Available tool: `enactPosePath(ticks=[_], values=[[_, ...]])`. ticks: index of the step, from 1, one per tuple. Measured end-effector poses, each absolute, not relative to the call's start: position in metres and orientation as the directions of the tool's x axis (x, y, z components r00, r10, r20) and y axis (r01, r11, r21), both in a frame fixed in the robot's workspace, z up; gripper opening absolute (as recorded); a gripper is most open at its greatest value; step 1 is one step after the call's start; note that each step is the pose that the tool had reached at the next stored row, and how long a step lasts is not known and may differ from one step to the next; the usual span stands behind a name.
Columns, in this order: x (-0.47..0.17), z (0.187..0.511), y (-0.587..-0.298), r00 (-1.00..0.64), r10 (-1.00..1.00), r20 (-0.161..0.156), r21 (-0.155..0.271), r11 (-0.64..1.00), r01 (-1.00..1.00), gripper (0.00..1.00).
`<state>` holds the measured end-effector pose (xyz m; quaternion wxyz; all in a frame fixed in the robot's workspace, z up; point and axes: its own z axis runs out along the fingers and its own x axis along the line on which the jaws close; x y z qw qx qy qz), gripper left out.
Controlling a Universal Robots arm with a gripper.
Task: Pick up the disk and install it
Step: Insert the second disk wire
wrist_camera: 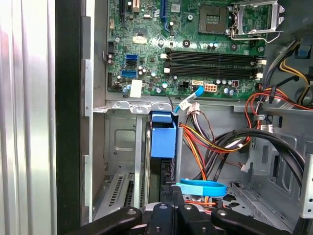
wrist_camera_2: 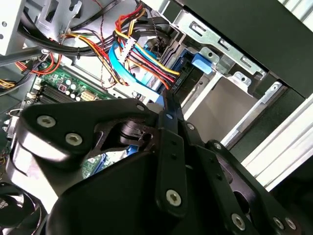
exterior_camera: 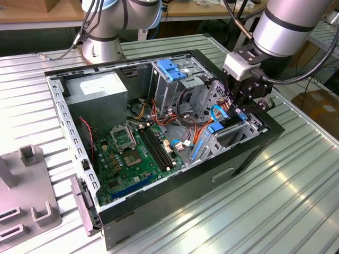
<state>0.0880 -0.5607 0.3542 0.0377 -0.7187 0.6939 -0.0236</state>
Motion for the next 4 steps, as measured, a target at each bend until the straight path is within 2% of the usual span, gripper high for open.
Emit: enactPosePath(ticks=[4], values=[[0.0880, 0.3546, -0.5607, 0.036, -0.999, -0.019, -0.087, -0.034, -0.996, 0.10]])
